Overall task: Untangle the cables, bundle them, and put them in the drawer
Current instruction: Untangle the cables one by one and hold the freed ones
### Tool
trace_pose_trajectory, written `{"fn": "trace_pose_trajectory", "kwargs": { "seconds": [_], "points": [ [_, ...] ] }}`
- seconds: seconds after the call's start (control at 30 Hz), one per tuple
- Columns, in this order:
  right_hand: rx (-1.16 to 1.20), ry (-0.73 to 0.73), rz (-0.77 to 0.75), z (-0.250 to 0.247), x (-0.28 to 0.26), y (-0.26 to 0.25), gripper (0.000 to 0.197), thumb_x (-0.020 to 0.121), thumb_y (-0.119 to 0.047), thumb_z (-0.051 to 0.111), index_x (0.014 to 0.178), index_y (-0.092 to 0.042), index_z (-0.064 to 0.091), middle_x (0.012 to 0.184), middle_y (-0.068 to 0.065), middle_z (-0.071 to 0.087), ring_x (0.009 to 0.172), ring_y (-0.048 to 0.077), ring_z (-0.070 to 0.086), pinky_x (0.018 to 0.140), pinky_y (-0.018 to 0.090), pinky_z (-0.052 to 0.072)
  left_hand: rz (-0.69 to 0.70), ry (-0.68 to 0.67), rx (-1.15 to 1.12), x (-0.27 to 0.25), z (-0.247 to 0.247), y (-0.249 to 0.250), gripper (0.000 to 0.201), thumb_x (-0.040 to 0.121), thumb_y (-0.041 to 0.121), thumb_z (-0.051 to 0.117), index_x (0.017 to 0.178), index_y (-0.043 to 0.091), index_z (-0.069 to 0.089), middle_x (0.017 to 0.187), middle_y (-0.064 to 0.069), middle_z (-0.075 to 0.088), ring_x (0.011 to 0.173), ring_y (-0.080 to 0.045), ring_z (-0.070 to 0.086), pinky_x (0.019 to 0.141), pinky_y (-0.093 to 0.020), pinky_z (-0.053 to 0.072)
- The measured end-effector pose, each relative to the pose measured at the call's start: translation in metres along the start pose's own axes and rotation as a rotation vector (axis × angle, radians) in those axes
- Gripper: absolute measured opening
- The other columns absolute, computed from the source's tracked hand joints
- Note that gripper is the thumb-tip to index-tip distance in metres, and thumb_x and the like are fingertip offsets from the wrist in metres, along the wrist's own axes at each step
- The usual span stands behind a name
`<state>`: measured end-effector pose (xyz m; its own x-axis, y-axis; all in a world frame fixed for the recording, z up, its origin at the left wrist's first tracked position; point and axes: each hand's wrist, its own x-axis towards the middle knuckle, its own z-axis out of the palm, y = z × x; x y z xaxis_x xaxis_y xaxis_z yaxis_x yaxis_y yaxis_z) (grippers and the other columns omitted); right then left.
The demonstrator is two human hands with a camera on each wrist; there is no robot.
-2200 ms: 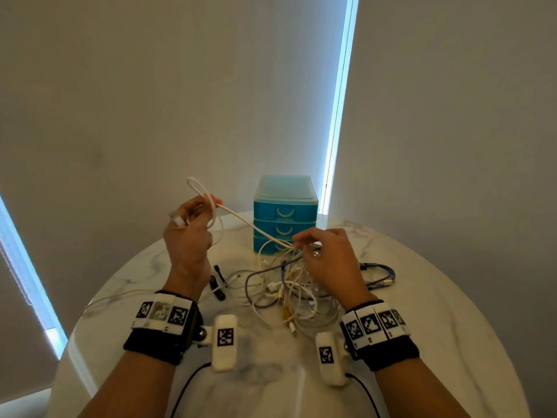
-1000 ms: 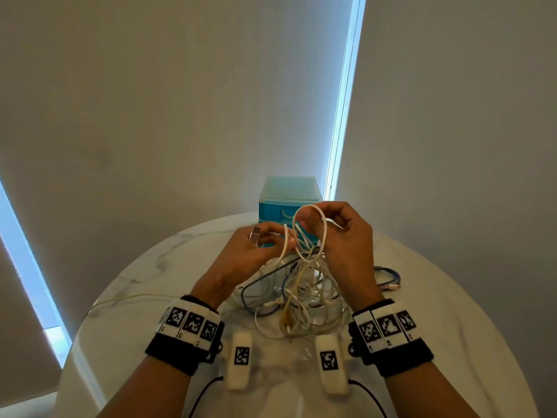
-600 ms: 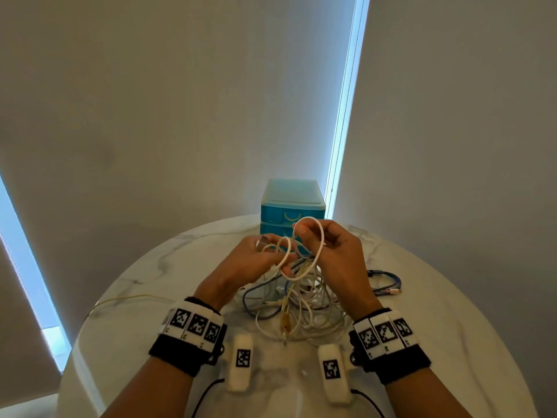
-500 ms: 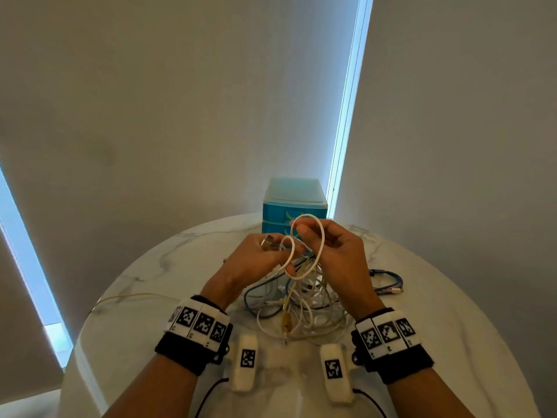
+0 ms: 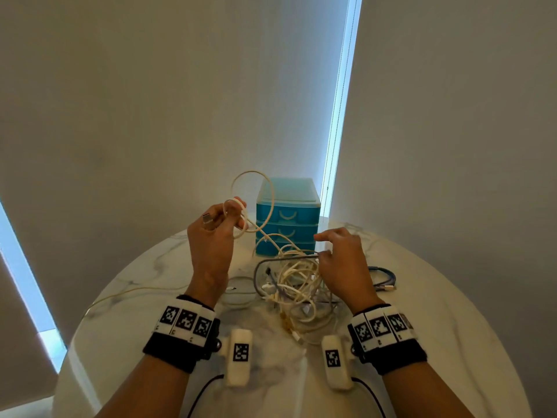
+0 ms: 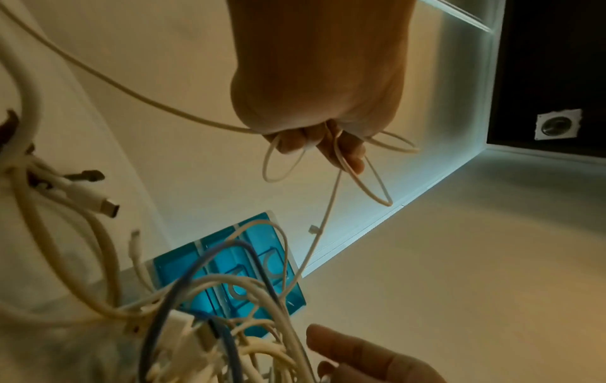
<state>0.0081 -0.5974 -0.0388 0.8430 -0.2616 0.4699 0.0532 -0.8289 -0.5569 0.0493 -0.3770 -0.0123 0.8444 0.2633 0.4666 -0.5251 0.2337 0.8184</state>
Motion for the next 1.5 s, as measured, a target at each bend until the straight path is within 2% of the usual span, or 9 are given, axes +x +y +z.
{"fn": "trace_pose_trajectory", "kwargs": {
  "seconds": [0.1,0.2,0.3,0.57,0.77,0.93,1.07,1.3,1.5],
  "points": [
    [-0.058,0.042,-0.014,-0.007,-0.001,-0.001,0.049,0.096,0.001,0.072,0.139,-0.022,0.068,0.148,0.002,0.059,0.142,0.025,0.041,0.111,0.03,0.04,-0.092,-0.032,-0.029,0.001,0.0,-0.005,0.024,0.105,0.037,0.068,0.099,0.019,0.083,0.071,0.004,0.071,0.054,0.0,0.053,0.058,-0.025,0.037],
    [0.094,0.038,-0.205,0.001,-0.006,-0.021,0.033,0.099,-0.02,0.074,0.13,-0.031,0.071,0.135,-0.009,0.059,0.133,0.01,0.041,0.106,0.013,0.033,-0.179,-0.144,-0.042,-0.001,0.005,-0.008,0.029,0.102,0.042,0.069,0.105,0.017,0.083,0.076,-0.001,0.069,0.049,-0.002,0.045,0.052,-0.024,0.032],
    [0.084,-0.053,-0.314,0.019,-0.01,-0.034,0.025,0.096,-0.04,0.077,0.119,-0.029,0.079,0.119,-0.01,0.07,0.112,0.007,0.058,0.097,0.026,0.052,-0.162,-0.245,-0.069,-0.007,0.008,-0.004,0.035,0.098,0.044,0.069,0.109,0.013,0.082,0.075,-0.001,0.07,0.048,0.0,0.05,0.047,-0.014,0.038],
    [0.515,0.283,-0.091,0.005,-0.004,-0.024,0.007,0.099,-0.018,0.077,0.102,-0.019,0.083,0.092,-0.013,0.08,0.084,-0.001,0.075,0.083,0.02,0.06,-0.274,-0.425,0.13,0.009,-0.008,-0.014,0.029,0.105,0.046,0.064,0.115,0.027,0.083,0.082,0.004,0.074,0.057,-0.01,0.031,0.051,-0.024,0.023],
    [0.503,0.281,-0.051,-0.002,-0.004,-0.024,0.011,0.096,-0.021,0.081,0.107,-0.022,0.083,0.091,-0.013,0.08,0.084,0.003,0.076,0.082,0.03,0.066,-0.327,-0.688,0.363,-0.007,0.0,-0.009,0.019,0.098,0.017,0.077,0.116,0.021,0.08,0.072,0.007,0.079,0.062,-0.001,0.072,0.058,-0.007,0.05],
    [0.651,0.195,0.006,-0.015,-0.008,-0.036,0.015,0.092,-0.023,0.085,0.107,-0.022,0.082,0.085,-0.007,0.082,0.076,0.007,0.08,0.075,0.029,0.066,-0.277,-0.695,0.543,-0.004,-0.003,-0.021,0.026,0.081,0.046,0.091,0.095,0.025,0.086,0.083,0.001,0.083,0.079,-0.023,0.08,0.082,-0.037,0.067],
    [0.943,0.266,0.104,-0.035,0.0,-0.037,0.023,0.096,-0.02,0.081,0.117,-0.015,0.078,0.086,0.004,0.083,0.082,0.018,0.082,0.062,0.026,0.059,-0.182,-0.702,0.743,-0.006,-0.006,-0.024,0.041,0.073,0.068,0.088,0.08,0.028,0.085,0.068,0.003,0.078,0.068,-0.013,0.075,0.07,-0.033,0.058],
    [1.364,0.201,0.208,-0.033,0.003,-0.035,0.043,0.097,-0.019,0.078,0.129,0.005,0.065,0.105,0.018,0.081,0.091,0.019,0.079,0.078,0.026,0.063,-0.173,-0.726,0.36,-0.012,0.008,-0.002,0.04,0.082,0.037,0.091,0.12,0.031,0.08,0.1,0.005,0.083,0.084,-0.019,0.081,0.076,-0.032,0.066],
    [1.458,0.052,0.172,-0.025,-0.003,-0.044,0.036,0.101,-0.022,0.071,0.123,0.005,0.063,0.112,0.02,0.08,0.107,0.028,0.079,0.087,0.03,0.065,-0.097,-0.612,0.304,-0.016,0.015,-0.003,0.013,0.094,0.029,0.081,0.101,0.019,0.086,0.089,-0.003,0.082,0.078,-0.018,0.076,0.074,-0.025,0.062]
  ]
}}
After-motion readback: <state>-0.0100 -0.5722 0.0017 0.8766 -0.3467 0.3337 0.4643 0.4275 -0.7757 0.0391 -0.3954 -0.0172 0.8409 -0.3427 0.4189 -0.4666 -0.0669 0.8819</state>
